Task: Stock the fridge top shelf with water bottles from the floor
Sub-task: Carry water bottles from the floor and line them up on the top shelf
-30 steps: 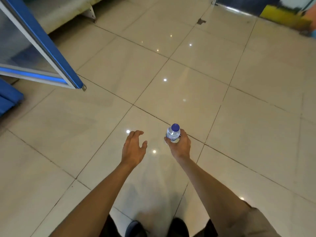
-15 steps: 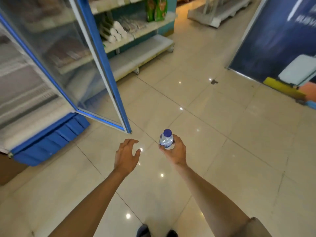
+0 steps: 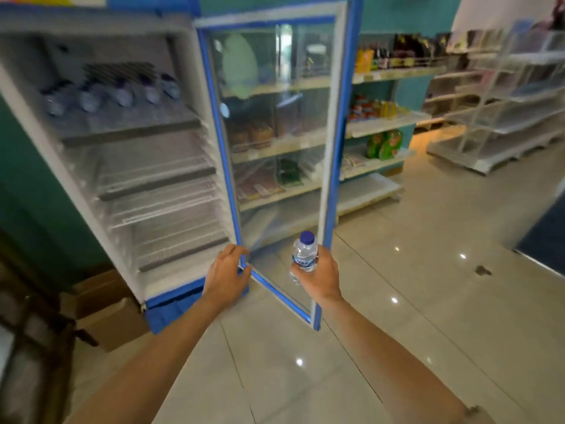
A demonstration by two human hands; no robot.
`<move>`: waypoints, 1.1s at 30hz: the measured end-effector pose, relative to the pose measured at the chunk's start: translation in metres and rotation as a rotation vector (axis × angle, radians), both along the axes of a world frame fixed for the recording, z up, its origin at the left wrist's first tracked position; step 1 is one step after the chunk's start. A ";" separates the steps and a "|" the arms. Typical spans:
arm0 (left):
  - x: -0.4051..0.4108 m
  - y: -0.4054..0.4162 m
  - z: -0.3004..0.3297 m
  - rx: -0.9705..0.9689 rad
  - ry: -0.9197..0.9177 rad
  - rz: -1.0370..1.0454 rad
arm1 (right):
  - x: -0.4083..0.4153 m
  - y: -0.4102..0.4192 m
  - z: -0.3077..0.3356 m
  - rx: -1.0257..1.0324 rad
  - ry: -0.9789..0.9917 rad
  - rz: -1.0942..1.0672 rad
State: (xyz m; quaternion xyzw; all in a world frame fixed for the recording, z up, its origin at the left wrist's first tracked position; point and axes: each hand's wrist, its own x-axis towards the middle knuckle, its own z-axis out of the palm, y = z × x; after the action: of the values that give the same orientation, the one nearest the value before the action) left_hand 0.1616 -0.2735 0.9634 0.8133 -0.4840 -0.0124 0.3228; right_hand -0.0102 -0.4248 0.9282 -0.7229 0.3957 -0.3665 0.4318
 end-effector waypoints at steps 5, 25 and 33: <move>0.109 0.027 0.050 -0.046 -0.066 0.115 | 0.111 0.001 0.055 -0.089 -0.058 0.096; 0.389 -0.097 0.146 -0.193 -0.213 0.337 | 0.458 -0.159 0.167 -0.252 -0.295 0.354; 0.481 -0.133 0.137 -0.121 -0.209 0.393 | 0.561 -0.224 0.181 -0.344 -0.281 0.396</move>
State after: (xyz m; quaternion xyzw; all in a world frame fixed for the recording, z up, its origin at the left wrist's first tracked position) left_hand 0.6431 -0.4066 1.1001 0.8680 -0.3470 0.1640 0.3151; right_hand 0.5510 -0.6489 1.1090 -0.7908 0.1153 -0.4331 0.4168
